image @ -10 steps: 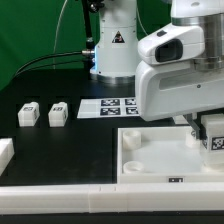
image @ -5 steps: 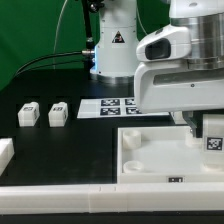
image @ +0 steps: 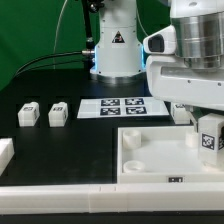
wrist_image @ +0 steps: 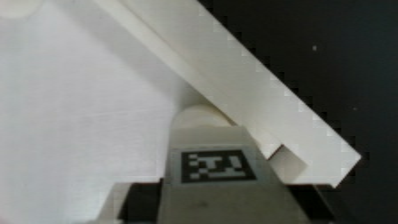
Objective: Assemble one leg
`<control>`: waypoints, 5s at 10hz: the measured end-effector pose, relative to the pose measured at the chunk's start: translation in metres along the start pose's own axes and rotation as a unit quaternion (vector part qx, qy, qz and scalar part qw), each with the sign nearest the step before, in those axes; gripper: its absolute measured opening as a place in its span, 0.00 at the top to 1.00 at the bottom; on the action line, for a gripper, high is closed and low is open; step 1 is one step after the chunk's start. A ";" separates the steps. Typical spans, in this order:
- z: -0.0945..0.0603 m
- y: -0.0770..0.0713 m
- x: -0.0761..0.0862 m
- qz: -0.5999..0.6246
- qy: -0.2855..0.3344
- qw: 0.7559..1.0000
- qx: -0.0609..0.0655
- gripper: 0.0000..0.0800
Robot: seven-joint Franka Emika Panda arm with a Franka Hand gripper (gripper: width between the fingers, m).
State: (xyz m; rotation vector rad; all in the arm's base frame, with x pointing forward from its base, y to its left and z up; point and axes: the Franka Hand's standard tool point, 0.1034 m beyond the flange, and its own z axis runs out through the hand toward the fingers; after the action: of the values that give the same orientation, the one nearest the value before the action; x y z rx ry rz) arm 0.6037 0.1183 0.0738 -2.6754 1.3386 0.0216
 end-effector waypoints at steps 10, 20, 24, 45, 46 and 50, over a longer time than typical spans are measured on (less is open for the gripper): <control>0.004 -0.005 -0.010 0.235 -0.019 0.972 0.011 0.23; -0.002 -0.010 -0.002 -0.419 0.013 0.908 -0.022 0.19; -0.001 -0.007 0.002 -0.472 0.011 0.881 -0.022 0.19; 0.000 -0.001 0.011 0.166 0.013 0.986 0.008 0.63; 0.000 -0.001 0.012 0.213 0.008 0.977 0.011 0.63; 0.001 -0.001 0.011 0.209 0.005 0.978 0.012 0.40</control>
Offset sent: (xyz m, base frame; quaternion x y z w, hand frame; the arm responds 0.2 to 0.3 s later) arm 0.0000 -0.0029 -0.0023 0.0117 0.0219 0.2065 0.9781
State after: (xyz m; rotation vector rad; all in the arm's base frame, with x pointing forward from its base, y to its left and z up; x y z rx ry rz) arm 0.6113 0.1099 0.0724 -2.3254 1.8635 0.0388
